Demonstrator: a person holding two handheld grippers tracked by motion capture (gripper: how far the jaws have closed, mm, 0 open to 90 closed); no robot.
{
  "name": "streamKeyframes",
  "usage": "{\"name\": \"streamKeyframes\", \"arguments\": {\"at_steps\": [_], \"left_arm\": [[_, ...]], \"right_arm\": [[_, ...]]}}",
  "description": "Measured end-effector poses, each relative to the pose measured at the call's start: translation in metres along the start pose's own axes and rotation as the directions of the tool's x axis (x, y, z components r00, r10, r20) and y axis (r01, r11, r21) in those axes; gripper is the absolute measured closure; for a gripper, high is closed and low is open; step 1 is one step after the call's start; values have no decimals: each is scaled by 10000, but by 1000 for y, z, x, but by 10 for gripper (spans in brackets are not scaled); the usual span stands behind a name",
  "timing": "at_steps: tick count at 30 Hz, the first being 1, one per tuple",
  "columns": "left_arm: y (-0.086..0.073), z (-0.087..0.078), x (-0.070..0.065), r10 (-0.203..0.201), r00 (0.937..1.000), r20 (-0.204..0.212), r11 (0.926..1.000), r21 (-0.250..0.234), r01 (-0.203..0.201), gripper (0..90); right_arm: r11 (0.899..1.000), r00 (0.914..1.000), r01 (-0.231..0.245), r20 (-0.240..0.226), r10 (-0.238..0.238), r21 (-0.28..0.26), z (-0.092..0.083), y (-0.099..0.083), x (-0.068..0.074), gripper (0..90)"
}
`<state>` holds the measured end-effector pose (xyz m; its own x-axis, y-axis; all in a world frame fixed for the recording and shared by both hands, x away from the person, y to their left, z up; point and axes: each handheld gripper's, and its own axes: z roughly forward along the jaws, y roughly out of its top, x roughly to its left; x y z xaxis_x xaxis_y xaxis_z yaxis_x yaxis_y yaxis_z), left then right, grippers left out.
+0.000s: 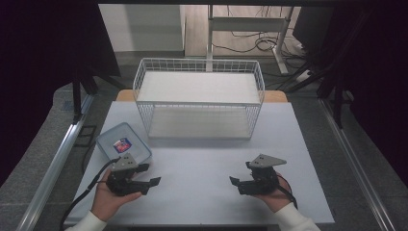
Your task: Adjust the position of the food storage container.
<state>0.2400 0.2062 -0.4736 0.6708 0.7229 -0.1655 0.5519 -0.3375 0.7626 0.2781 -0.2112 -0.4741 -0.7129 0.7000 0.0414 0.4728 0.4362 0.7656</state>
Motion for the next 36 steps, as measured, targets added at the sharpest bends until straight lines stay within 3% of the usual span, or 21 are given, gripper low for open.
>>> {"name": "streamKeyframes", "arguments": {"at_steps": [7,13,17,23,27,34,36], "left_arm": [[12,-14,21,-162,9994,-291,9998,-66,160,331],[25,-28,57,-217,9969,-761,9998,-3,217,385],[32,-33,80,-473,9932,-1065,9989,-40,472,435],[42,-34,113,-644,9851,-1597,9974,225,689,571],[45,-32,136,-904,9768,-1941,9940,429,1006,612],[47,-27,162,-1152,9703,-2127,9883,740,1336,660],[47,-26,168,-1314,9623,-2380,9861,685,1516,723]], "right_arm": [[10000,10000,-35,82,35,30,0,0,-1,182],[9998,9998,-126,167,124,136,0,-1,-3,184],[9997,9997,-129,198,125,209,1,-2,-4,186],[9995,9998,-96,199,90,307,3,-2,-3,186],[9994,9997,-123,199,117,335,3,-3,-3,187],[9987,9997,-156,188,147,493,6,-4,-4,188],[9985,9997,-150,189,141,519,6,-4,-4,188]]}}
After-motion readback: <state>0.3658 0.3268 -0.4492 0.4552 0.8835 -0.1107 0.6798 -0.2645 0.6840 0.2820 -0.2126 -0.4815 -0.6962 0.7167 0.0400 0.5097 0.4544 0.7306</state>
